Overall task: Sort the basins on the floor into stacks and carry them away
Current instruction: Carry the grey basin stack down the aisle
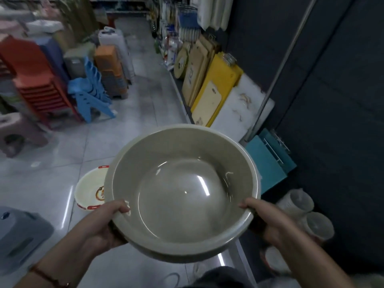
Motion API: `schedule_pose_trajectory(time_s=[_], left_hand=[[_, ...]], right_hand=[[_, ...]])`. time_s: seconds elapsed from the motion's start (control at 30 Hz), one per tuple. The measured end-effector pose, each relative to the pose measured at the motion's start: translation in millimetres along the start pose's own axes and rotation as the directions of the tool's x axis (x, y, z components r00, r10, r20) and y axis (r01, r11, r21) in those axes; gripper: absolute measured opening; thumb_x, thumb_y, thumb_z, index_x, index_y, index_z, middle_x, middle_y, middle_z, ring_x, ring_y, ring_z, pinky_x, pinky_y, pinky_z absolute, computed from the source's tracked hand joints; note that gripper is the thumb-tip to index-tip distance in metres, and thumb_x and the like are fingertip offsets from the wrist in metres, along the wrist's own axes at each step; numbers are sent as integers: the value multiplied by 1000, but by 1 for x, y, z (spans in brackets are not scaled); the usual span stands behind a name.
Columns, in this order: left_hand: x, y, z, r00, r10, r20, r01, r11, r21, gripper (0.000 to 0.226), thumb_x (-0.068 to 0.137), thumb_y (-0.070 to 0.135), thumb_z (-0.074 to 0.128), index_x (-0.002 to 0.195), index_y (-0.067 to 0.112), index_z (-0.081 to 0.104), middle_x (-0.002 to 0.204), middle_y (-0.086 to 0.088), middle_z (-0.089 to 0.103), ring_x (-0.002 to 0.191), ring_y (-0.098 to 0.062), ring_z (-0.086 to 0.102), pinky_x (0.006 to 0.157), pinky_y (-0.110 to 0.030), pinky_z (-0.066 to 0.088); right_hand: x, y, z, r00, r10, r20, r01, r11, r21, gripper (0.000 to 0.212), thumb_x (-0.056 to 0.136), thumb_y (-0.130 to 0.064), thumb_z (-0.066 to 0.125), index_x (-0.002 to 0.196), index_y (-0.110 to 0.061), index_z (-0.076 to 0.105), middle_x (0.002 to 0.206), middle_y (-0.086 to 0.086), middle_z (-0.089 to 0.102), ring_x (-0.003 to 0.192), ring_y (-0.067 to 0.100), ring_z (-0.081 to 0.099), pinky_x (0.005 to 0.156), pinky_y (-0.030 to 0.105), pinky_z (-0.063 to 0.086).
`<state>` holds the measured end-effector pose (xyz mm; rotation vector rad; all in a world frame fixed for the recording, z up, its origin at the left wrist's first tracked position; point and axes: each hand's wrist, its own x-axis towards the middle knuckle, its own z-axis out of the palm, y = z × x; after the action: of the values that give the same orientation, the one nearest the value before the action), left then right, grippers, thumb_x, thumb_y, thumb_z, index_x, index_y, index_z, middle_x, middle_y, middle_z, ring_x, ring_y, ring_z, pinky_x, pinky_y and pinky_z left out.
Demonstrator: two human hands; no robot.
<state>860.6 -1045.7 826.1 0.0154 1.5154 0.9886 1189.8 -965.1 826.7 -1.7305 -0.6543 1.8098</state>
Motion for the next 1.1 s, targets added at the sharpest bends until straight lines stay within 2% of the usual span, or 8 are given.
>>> schedule_pose_trajectory(time_s=[0.23,0.4,0.6,0.7,0.87,0.93,1.0,1.1], left_hand=[[43,52,35,991,-49,-122,37,994,-102,25,77,3,55,100,9,61,82,-14,68,78,-29,61,63,-41,58],[66,91,38,988,-33,-150,10,988,-156,20,79,4,54,98,7,58,84,-15,62,77,-31,58,68,-42,52],[122,140,28,981,-59,-184,17,975,-223,36,68,5,60,103,7,58,84,-14,60,74,-30,57,72,-43,52],[163,175,19,983,-57,-175,14,971,-238,37,65,5,61,101,11,58,76,-12,64,71,-29,59,75,-43,52],[237,259,-1,988,-38,-147,5,977,-214,20,84,9,55,104,13,58,73,-10,66,71,-28,61,68,-39,55],[258,298,-7,989,-42,-143,13,980,-197,12,85,9,54,95,10,60,67,-9,67,63,-26,63,63,-37,56],[279,339,-10,989,-27,-149,0,984,-178,9,85,9,54,92,9,60,65,-9,68,62,-26,64,66,-39,57],[302,394,-4,991,-15,-134,-3,991,-134,9,86,9,53,91,7,60,63,-10,69,63,-27,63,56,-37,58]], right_hand=[[76,-71,22,990,15,141,-9,999,-45,25,80,1,64,105,1,66,81,17,74,76,30,66,64,30,58],[112,-116,54,974,37,224,-21,997,-75,8,82,3,62,89,0,66,64,11,72,51,20,67,44,21,54],[169,-173,109,971,47,233,-11,988,-155,13,82,4,63,94,3,66,69,13,70,59,23,64,50,25,57],[202,-203,147,979,53,197,-19,985,-171,9,81,3,63,90,0,64,61,10,68,47,17,64,44,22,54],[262,-249,229,984,55,167,-22,981,-192,60,49,-11,79,107,1,65,79,14,71,68,26,64,71,34,52],[281,-270,262,988,49,146,-20,981,-194,38,64,-12,77,99,-2,64,65,9,68,58,22,62,68,33,53],[299,-293,288,992,44,121,-21,983,-185,7,83,-2,64,87,-5,59,52,6,62,48,19,59,43,24,47],[321,-321,312,993,42,113,-27,991,-134,7,85,1,60,88,-5,61,57,7,65,61,22,60,50,28,53]])
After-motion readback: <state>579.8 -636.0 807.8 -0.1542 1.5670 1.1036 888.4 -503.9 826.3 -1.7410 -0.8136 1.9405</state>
